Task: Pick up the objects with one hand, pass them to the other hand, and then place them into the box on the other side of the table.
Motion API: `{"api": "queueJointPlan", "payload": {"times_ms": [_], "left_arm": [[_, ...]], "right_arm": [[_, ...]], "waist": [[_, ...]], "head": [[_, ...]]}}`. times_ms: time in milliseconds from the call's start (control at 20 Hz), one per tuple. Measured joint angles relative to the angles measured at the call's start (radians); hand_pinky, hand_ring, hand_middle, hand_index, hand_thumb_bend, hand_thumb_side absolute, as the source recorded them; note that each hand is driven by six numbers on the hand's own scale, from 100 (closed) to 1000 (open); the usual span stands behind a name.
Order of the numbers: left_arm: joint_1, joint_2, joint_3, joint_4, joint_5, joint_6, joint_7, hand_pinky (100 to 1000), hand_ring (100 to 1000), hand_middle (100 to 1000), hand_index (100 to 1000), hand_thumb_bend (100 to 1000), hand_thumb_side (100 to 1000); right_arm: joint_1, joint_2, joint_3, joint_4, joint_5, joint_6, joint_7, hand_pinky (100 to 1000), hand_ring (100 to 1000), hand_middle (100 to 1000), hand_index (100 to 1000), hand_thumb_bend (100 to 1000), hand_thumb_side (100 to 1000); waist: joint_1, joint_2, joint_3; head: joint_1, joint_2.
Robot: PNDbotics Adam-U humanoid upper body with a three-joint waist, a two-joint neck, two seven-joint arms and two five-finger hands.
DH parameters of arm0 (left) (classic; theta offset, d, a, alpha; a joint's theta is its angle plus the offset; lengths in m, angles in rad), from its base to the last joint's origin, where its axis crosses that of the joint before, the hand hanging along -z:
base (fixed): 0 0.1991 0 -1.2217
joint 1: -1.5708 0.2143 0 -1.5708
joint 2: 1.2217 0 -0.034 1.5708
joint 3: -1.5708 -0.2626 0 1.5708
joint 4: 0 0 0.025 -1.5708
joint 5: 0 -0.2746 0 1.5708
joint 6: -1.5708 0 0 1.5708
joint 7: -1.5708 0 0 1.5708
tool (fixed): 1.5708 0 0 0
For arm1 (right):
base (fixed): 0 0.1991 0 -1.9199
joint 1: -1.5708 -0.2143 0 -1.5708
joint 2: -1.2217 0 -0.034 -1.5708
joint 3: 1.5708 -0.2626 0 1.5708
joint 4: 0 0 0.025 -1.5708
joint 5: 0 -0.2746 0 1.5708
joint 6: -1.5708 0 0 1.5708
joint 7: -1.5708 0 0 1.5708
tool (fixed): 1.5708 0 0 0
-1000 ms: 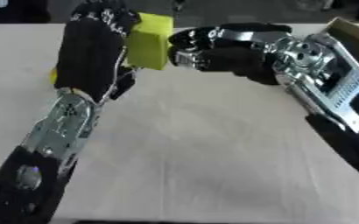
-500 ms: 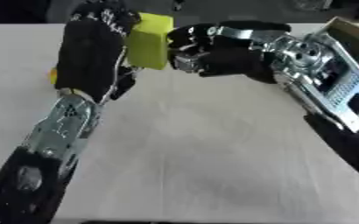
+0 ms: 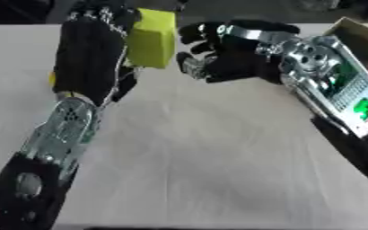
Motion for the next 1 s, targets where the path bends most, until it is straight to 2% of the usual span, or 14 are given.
{"api": "queueJointPlan", "payload": {"times_ms": [100,200,300,400,500,600,650,700,800,1000], "left_arm": [[0.002,0.000,0.000,-0.003,0.006,0.002,0.003,564,528,468,472,542,100],[0.009,0.001,0.000,-0.012,0.017,0.003,0.008,557,523,459,465,496,100],[0.022,0.002,-0.001,-0.025,0.040,0.005,0.018,557,518,446,455,438,100],[0.038,0.005,-0.004,-0.038,0.069,0.008,0.023,554,513,435,448,439,100],[0.051,0.013,-0.010,-0.044,0.101,0.011,0.015,545,506,419,438,350,100],[0.063,0.019,-0.023,-0.049,0.132,0.011,-0.006,602,500,405,433,271,100],[0.067,0.019,-0.033,-0.050,0.148,0.006,-0.019,624,492,404,433,262,100],[0.073,0.019,-0.045,-0.050,0.165,-0.002,-0.033,650,502,395,433,199,100],[0.078,0.018,-0.070,-0.050,0.195,-0.025,-0.062,673,500,388,434,185,100],[0.076,0.020,-0.127,-0.064,0.255,-0.080,-0.121,702,506,377,424,170,100]], "right_arm": [[0.002,0.000,-0.002,0.010,0.002,0.000,-0.001,1000,1000,989,1000,100,480],[0.005,0.000,-0.005,0.017,0.003,-0.001,-0.001,1000,1000,988,1000,100,471],[0.005,0.000,-0.005,0.017,0.003,-0.002,-0.003,1000,1000,987,1000,100,418],[0.005,-0.002,-0.005,0.012,0.003,-0.006,-0.003,1000,1000,987,1000,100,374],[0.005,-0.012,-0.006,-0.002,0.003,-0.011,0.000,1000,1000,987,1000,100,361],[0.005,-0.023,-0.006,-0.012,0.003,-0.023,0.006,1000,1000,986,1000,100,339],[0.005,-0.027,-0.005,-0.015,0.003,-0.029,0.010,1000,1000,988,1000,100,309],[0.005,-0.030,-0.006,-0.016,0.004,-0.036,0.013,1000,1000,986,1000,100,258],[0.005,-0.033,-0.006,-0.016,0.012,-0.056,0.020,1000,1000,986,1000,100,211],[0.003,-0.040,-0.005,-0.016,0.036,-0.106,0.041,1000,1000,988,1000,100,185]], "waist": [[0.000,0.000,0.000],[0.001,0.000,0.000],[0.003,0.000,-0.001],[0.003,0.000,-0.003],[0.003,0.000,-0.007],[0.003,0.000,-0.010],[0.002,0.000,-0.014],[0.002,0.000,-0.016],[0.000,0.000,-0.023],[0.000,0.000,-0.037]], "head": [[-0.001,0.000],[-0.002,0.000],[-0.003,0.000],[-0.003,0.000],[-0.003,0.000],[-0.002,0.000],[-0.001,0.000],[0.000,0.000],[0.002,0.000],[0.010,0.001]]}}
